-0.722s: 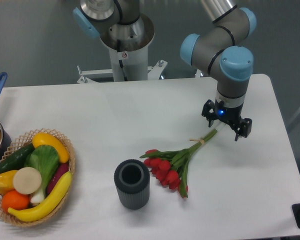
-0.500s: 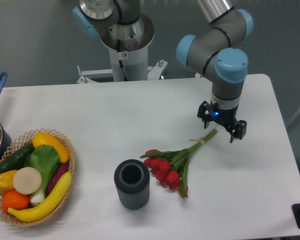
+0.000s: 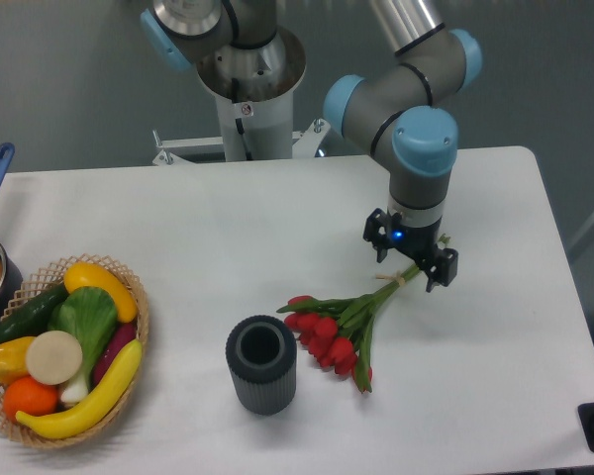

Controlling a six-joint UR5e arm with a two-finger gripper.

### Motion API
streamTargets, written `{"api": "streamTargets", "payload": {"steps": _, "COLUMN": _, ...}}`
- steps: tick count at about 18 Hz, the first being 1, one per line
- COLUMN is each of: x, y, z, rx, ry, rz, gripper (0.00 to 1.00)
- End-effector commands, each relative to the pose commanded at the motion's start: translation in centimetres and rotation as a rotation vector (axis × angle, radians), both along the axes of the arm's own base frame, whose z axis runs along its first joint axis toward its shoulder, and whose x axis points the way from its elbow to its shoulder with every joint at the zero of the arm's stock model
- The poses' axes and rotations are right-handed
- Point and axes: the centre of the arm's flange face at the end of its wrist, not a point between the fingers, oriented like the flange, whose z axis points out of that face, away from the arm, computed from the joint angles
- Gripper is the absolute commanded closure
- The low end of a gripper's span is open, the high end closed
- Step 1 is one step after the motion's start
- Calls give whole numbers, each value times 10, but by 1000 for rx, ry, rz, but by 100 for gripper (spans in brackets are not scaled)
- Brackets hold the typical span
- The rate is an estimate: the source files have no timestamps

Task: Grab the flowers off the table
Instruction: 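Lower the open gripper toward the green stems of the red tulips, then close the gripper around the tulip stems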

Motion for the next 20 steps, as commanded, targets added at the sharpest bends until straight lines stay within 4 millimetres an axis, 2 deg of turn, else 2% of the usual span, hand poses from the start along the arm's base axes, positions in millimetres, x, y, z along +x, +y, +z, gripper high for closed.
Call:
{"api": "streamTargets", "payload": {"steps": 3, "x": 8, "y": -1, "z": -14, "rx": -8, "ry": -15, "rz": -3, "gripper": 0}}
{"api": "streamTargets", "payload": {"steps": 10, "x": -6, "y": 7, "z": -25, "rx": 15, "ry": 23, "rz": 0, "gripper": 0}}
{"api": "streamTargets", "payload": {"steps": 15, "x": -3, "y": 11, "z": -37, "rx": 8, "ry": 3, "rz": 29, "gripper": 0}}
{"api": "streamTargets", "payload": {"steps": 20, "x": 5, "y": 27, "z": -47, "rx": 8, "ry": -16, "rz": 88, "gripper": 16}}
